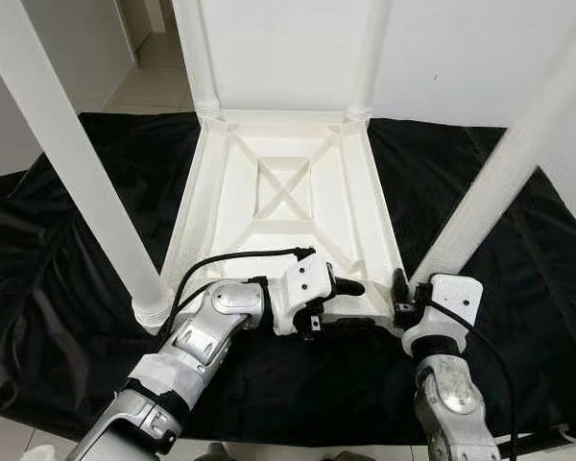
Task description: Building children table
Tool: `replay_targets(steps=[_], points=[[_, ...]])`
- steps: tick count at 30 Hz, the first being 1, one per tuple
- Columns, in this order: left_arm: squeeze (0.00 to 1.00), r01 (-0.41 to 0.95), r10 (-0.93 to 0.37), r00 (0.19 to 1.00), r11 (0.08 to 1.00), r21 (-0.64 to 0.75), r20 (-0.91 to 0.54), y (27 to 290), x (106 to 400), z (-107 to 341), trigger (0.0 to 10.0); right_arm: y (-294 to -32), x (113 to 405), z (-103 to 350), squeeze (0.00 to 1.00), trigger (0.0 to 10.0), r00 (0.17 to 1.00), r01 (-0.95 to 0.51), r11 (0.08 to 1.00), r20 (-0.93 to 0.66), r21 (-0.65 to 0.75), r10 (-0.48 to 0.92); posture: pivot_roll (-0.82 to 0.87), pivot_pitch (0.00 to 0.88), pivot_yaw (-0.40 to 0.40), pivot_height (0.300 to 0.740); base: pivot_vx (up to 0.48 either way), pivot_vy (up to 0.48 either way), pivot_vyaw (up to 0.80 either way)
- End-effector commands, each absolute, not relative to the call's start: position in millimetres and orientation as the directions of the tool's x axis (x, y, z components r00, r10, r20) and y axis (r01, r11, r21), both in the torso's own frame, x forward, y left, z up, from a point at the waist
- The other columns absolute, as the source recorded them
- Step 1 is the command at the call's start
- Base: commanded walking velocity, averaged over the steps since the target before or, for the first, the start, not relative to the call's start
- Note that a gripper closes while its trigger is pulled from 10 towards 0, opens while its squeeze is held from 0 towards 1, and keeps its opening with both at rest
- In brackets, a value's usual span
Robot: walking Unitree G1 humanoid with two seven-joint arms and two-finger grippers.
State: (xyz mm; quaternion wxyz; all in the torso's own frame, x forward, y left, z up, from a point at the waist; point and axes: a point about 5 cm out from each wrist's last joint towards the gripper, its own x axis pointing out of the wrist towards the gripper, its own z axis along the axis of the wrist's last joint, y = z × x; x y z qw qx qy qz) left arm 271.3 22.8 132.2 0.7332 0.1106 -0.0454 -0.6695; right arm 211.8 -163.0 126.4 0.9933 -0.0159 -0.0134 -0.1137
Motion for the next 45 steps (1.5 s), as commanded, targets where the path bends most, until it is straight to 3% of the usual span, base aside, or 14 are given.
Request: replay_targets(steps=[1, 4, 5, 6, 7, 18, 19, 35, 45], points=[[0.0, 0.969, -0.988, 0.13, 0.109, 0.222, -0.082, 26, 272, 130, 10.0, -161, 206, 117, 0.0, 10.0, 0.957, 0.287, 0.958, -0.026, -0.017, -0.287, -0.09, 0.019, 0.023, 0.74, 0.0, 0.0, 0.0], [0.0, 0.969, -0.988, 0.127, 0.106, 0.223, -0.082, 26, 272, 129, 10.0, -157, 205, 118, 0.0, 10.0, 0.958, 0.286, 0.958, -0.026, -0.005, -0.286, -0.09, 0.02, 0.024, 0.74, 0.0, 0.0, 0.0], [0.0, 0.969, -0.989, 0.126, 0.105, 0.223, -0.082, 26, 272, 129, 10.0, -157, 205, 120, 0.12, 10.0, 0.955, 0.295, 0.955, -0.023, 0.002, -0.295, -0.09, 0.021, 0.027, 0.74, 0.0, 0.0, 0.0], [0.0, 0.969, -0.989, 0.126, 0.105, 0.223, -0.082, 26, 272, 129, 10.0, -157, 205, 120, 0.12, 10.0, 0.955, 0.295, 0.955, -0.023, 0.002, -0.295, -0.09, 0.021, 0.027, 0.74, 0.0, 0.0, 0.0], [0.0, 0.969, -0.989, 0.124, 0.103, 0.223, -0.082, 26, 272, 129, 10.0, -158, 205, 121, 1.0, 10.0, 0.954, 0.301, 0.954, -0.016, 0.014, -0.3, -0.09, 0.024, 0.029, 0.74, 0.0, 0.0, 0.0], [0.0, 0.969, -0.989, 0.124, 0.103, 0.226, -0.08, 26, 272, 130, 10.0, -159, 197, 128, 1.0, 10.0, 0.951, 0.303, 0.953, 0.059, -0.006, -0.302, -0.09, 0.027, 0.025, 0.74, 0.0, 0.0, 0.0], [0.0, 0.969, -0.989, 0.125, 0.104, 0.226, -0.079, 26, 272, 131, 10.0, -159, 193, 129, 0.0, 10.0, 0.954, 0.29, 0.957, 0.079, -0.01, -0.289, -0.09, 0.029, 0.025, 0.74, 0.0, 0.0, 0.0], [0.0, 0.971, -0.989, 0.123, 0.104, 0.215, -0.076, 35, 269, 134, 10.0, -157, 155, 119, 0.0, 10.0, 0.986, 0.135, 0.989, 0.109, -0.066, -0.127, -0.09, 0.043, 0.031, 0.74, 0.0, 0.0, 0.0], [0.0, 0.975, -0.992, 0.115, 0.105, 0.194, -0.045, 39, 268, 141, 10.0, -153, 146, 120, 0.0, 10.0, 0.989, -0.127, 0.99, 0.067, -0.061, 0.131, -0.09, 0.046, 0.045, 0.74, 0.0, 0.0, 0.0]])
